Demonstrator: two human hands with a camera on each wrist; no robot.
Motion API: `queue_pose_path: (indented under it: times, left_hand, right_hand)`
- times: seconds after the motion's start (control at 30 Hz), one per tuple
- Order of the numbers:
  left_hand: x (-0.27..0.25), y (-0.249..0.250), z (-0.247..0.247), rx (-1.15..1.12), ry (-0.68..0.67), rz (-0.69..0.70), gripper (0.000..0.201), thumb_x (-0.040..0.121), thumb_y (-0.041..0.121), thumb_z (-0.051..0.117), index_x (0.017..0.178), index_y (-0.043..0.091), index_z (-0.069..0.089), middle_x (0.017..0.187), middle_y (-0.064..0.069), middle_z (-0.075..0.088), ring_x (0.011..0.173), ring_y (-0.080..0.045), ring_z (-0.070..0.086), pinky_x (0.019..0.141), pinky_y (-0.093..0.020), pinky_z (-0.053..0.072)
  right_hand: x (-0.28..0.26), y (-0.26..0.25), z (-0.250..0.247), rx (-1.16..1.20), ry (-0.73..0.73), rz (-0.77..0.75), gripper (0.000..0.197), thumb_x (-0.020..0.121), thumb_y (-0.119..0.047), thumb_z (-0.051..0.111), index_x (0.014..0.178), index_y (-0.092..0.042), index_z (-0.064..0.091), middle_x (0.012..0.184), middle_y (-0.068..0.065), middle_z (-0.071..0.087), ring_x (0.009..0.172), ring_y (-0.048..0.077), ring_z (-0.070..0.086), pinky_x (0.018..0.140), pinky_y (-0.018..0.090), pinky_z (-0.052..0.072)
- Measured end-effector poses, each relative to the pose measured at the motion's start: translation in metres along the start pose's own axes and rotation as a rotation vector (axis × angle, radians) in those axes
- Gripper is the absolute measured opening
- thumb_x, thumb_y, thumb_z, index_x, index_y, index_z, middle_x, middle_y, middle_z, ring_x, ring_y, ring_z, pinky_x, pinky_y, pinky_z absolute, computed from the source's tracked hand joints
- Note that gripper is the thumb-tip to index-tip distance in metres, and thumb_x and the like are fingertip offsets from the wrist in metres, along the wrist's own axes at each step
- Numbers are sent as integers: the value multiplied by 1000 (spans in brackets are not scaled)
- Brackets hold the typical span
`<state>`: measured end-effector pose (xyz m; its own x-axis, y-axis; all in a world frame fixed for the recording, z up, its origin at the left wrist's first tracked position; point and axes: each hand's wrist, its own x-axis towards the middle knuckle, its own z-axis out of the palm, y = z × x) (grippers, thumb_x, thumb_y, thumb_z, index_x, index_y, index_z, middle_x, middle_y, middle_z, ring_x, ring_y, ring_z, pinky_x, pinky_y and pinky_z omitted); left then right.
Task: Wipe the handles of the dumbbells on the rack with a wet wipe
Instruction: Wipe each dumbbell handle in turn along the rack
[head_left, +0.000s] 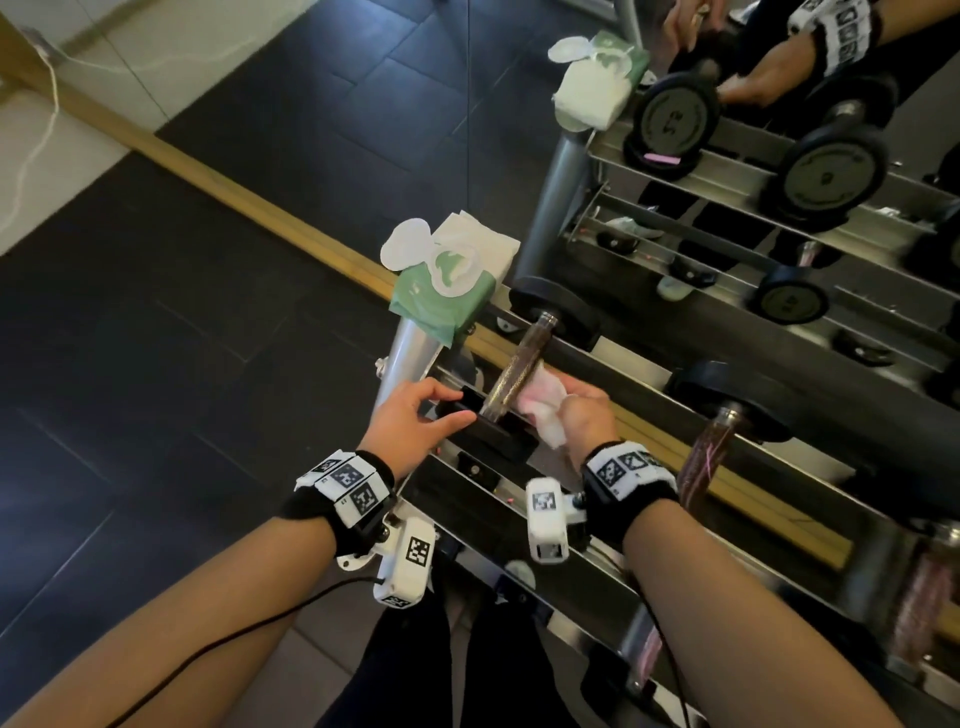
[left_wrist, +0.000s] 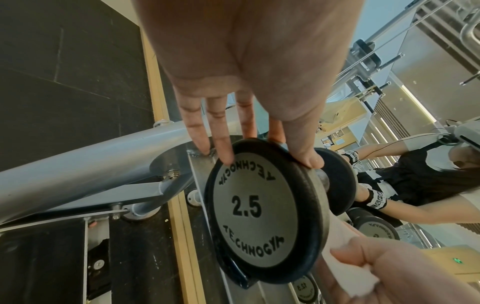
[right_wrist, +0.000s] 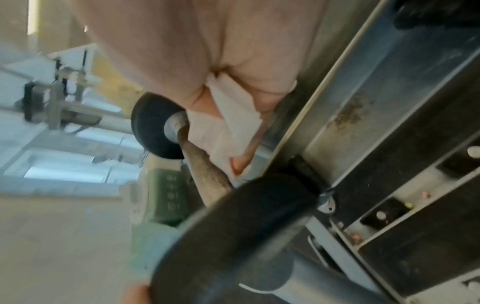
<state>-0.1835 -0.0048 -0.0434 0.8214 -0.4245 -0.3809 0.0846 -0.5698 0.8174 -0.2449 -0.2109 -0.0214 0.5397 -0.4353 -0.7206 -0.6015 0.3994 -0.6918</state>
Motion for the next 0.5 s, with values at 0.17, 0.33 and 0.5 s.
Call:
queue_pose_path:
  times: [0.17, 0.33, 0.5]
  left_hand:
    - [0, -3, 3, 11, 50, -12, 24, 79, 51, 74, 100, 44, 65, 111, 10, 55, 88, -12, 60, 65, -11, 44]
    - [-2, -6, 7, -6, 70, -12, 28, 80, 49, 74, 105, 39, 66, 114, 9, 57, 102, -10, 56, 93, -32, 48]
    - [-4, -8, 7, -47, 51, -27, 33, 77, 53, 74, 107, 41, 66, 118, 9, 57, 107, -12, 56, 100, -44, 48]
  right_hand:
    - [19, -9, 22, 178, 7, -2, 48, 94, 9, 41, 107, -26, 70, 93, 0, 74, 88, 20, 70, 77, 31, 54]
    - [-4, 8, 24, 69, -62, 13, 58, 95, 6, 37, 110, -39, 70, 97, -12, 71, 92, 10, 68, 81, 30, 51]
    - [-24, -9, 5, -59, -14, 21, 40, 86, 4, 57, 109, -24, 73, 99, -2, 71, 99, 19, 66, 87, 31, 51]
